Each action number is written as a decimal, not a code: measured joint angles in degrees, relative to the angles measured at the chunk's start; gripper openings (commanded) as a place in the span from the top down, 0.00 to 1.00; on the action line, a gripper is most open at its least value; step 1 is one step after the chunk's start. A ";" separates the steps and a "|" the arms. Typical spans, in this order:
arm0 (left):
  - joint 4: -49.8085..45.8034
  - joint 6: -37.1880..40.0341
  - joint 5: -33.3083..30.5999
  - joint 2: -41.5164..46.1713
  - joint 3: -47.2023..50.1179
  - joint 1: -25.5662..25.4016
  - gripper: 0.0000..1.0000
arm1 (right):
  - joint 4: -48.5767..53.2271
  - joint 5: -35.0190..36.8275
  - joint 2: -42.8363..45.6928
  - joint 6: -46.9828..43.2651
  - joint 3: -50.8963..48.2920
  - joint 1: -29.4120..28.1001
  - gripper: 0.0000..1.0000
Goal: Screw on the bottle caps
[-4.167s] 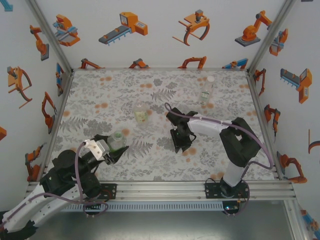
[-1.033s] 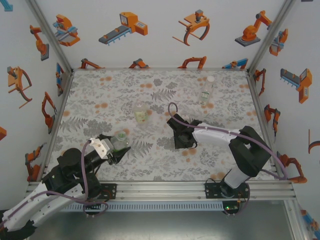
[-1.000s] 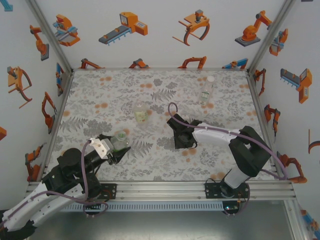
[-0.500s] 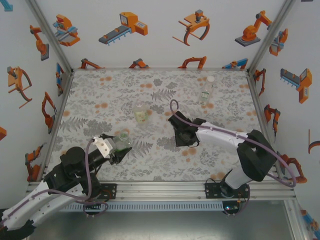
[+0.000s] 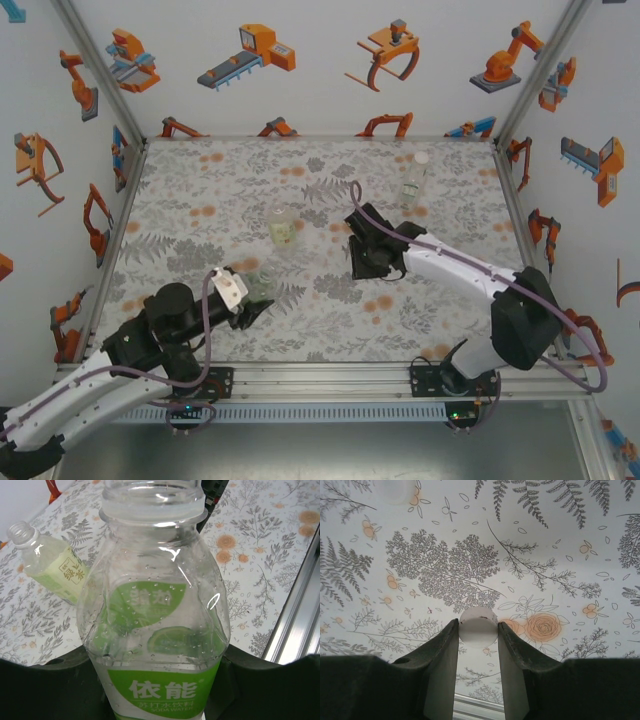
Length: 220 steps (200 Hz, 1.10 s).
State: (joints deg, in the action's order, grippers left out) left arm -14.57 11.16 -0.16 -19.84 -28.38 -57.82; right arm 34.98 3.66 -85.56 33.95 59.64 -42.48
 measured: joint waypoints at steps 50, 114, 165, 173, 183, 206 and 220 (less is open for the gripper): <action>-0.04 -0.15 0.66 -2.08 -0.02 0.00 1.00 | 0.22 -4.44 -5.11 -0.87 2.62 0.02 0.79; -0.28 0.09 5.73 -12.37 -3.15 0.00 1.00 | -1.90 -18.93 6.25 -4.15 5.57 0.02 0.79; 0.02 0.70 13.99 -21.53 -7.61 0.00 1.00 | -8.72 -31.52 17.88 -3.98 7.41 0.02 0.79; 0.15 0.83 15.06 -22.45 -8.15 0.00 1.00 | -9.84 -33.24 18.86 -3.74 7.41 0.02 0.79; 0.44 1.09 16.13 -23.37 -8.70 0.00 1.00 | -10.91 -35.32 19.67 -3.34 7.41 0.02 0.80; 1.01 1.40 17.27 -24.70 -9.49 0.00 1.00 | -12.20 -38.47 20.11 -2.23 7.41 0.02 0.79; 1.20 1.40 17.38 -25.49 -9.81 0.00 1.00 | -12.41 -39.50 20.00 -1.55 7.41 0.02 0.79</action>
State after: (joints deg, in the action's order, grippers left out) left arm -13.37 12.56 17.21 -45.32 -38.20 -57.82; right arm 22.57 -35.83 -65.56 32.40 67.05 -42.46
